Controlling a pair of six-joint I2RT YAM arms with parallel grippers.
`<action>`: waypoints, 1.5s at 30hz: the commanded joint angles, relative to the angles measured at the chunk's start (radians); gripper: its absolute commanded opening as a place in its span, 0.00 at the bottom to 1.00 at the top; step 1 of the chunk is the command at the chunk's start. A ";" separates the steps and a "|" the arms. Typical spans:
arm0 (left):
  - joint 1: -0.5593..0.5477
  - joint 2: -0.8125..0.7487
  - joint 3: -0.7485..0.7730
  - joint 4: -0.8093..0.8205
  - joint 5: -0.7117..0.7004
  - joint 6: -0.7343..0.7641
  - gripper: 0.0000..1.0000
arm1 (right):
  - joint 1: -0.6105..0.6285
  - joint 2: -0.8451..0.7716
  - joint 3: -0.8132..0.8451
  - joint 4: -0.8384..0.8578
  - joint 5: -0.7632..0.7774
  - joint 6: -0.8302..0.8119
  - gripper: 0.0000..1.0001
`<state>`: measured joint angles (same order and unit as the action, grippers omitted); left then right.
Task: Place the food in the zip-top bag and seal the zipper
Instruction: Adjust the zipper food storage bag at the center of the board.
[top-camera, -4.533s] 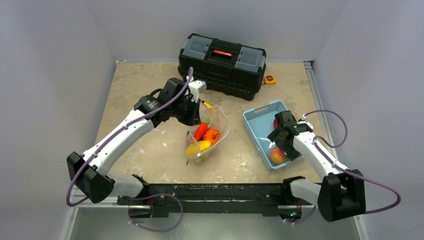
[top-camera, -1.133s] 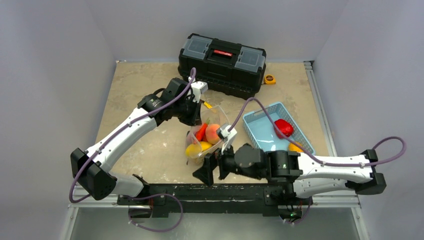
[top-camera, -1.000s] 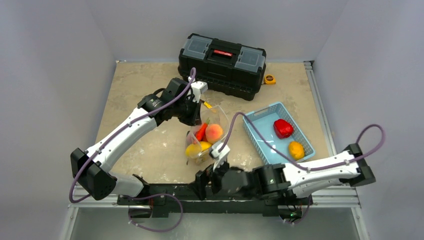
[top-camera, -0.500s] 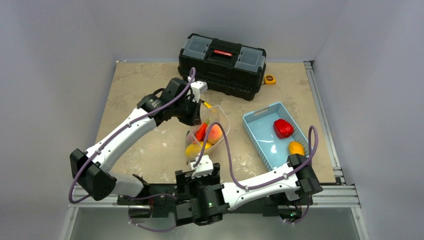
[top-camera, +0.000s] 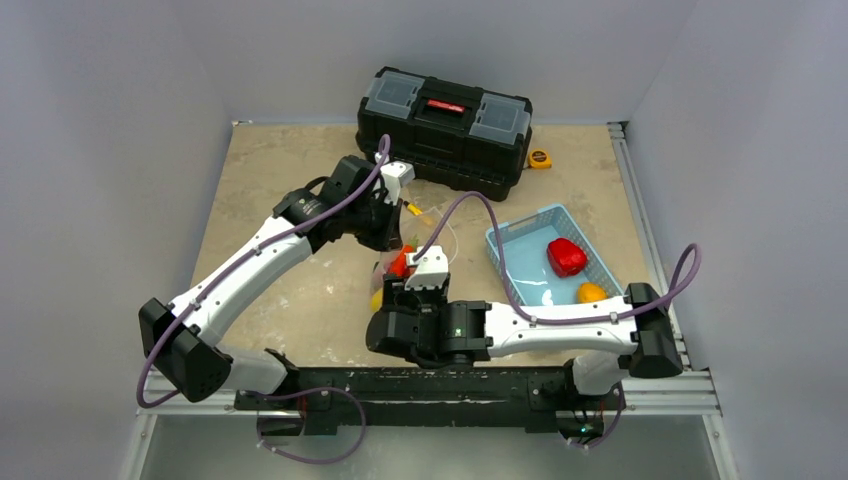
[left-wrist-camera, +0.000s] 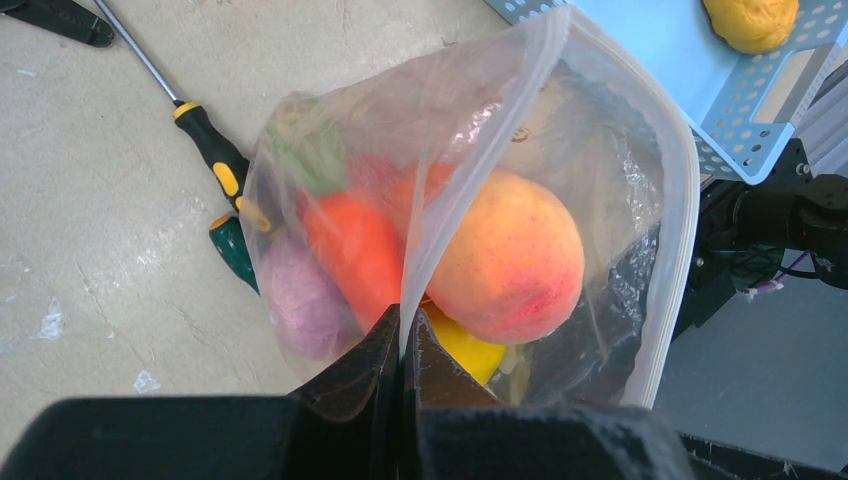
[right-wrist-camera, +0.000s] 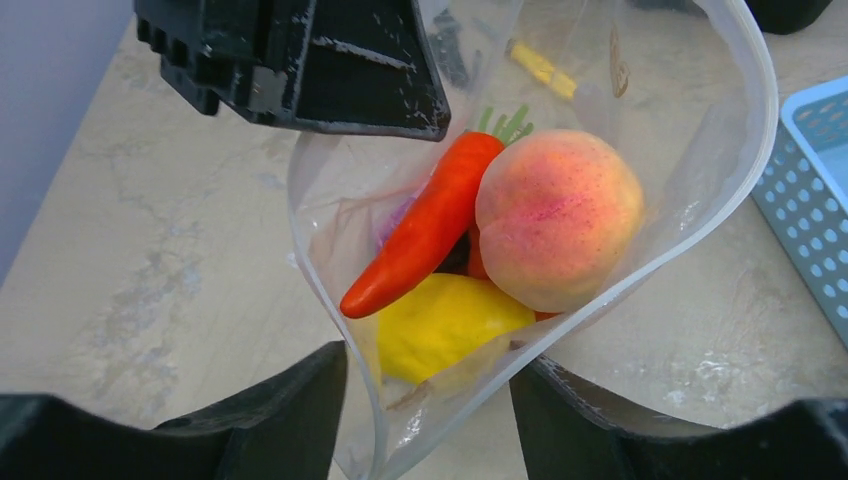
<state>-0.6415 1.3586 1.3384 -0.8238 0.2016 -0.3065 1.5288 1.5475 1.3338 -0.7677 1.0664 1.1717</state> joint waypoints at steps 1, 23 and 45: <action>0.008 -0.036 0.029 0.025 0.003 -0.013 0.00 | -0.019 -0.008 0.024 0.090 -0.006 -0.108 0.46; 0.009 -0.400 -0.004 -0.072 -0.450 -0.082 0.96 | -0.075 -0.366 -0.419 0.761 -0.476 -0.802 0.00; -0.036 -0.765 -0.307 0.315 0.176 0.152 0.89 | -0.254 -0.540 -0.551 0.803 -1.015 -1.235 0.00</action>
<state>-0.6453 0.5774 1.1271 -0.8837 0.0639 -0.3950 1.2911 1.0210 0.7601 0.0273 0.1959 -0.0071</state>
